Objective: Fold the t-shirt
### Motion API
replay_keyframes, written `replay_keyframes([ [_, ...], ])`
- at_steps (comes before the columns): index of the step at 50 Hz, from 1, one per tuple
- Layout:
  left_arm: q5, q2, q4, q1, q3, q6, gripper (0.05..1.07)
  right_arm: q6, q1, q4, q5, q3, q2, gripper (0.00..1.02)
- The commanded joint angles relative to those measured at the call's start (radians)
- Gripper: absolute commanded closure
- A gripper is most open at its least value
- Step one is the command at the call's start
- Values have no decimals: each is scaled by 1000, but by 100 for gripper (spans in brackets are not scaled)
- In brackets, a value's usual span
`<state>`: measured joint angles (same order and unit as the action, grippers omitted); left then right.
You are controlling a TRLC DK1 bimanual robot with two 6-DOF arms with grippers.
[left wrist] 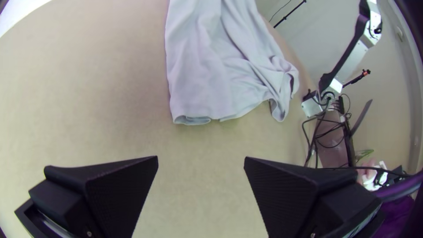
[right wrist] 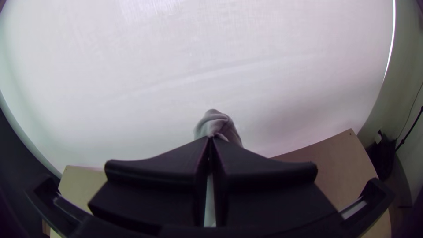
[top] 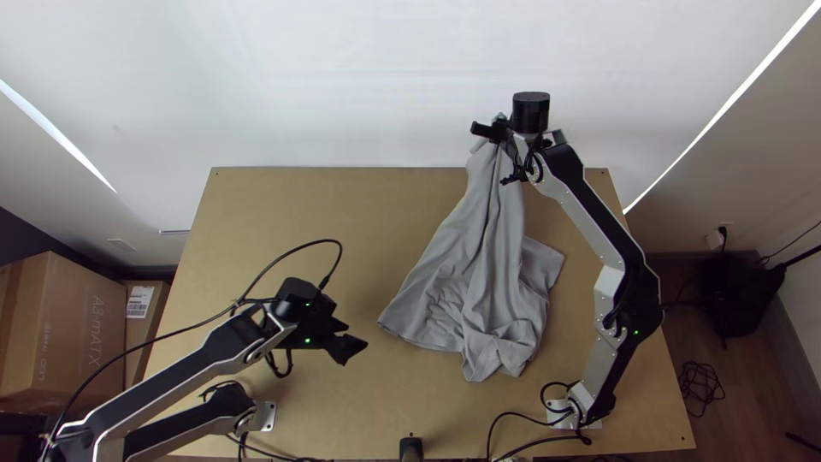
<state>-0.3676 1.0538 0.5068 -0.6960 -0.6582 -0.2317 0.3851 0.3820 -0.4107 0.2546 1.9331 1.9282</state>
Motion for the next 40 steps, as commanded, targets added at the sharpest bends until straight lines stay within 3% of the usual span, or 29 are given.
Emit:
replay_keyframes([
  [1, -13, 92, -59, -10, 14, -6, 11, -5, 8, 16, 12, -43, -43, 100],
  [10, -11, 212, -241, -11, 2, -66, 11, -5, 9, 16, 18, -69, -67, 100],
  [26, -4, 396, -352, -11, -54, -95, 12, -6, 17, 30, 26, -112, -98, 100],
  [31, -4, 416, -390, -11, -61, -106, 18, -8, 20, 30, 26, -131, -110, 100],
  [40, -4, 451, -424, -33, -78, -130, 40, -8, 20, 32, 26, -148, -129, 100],
])
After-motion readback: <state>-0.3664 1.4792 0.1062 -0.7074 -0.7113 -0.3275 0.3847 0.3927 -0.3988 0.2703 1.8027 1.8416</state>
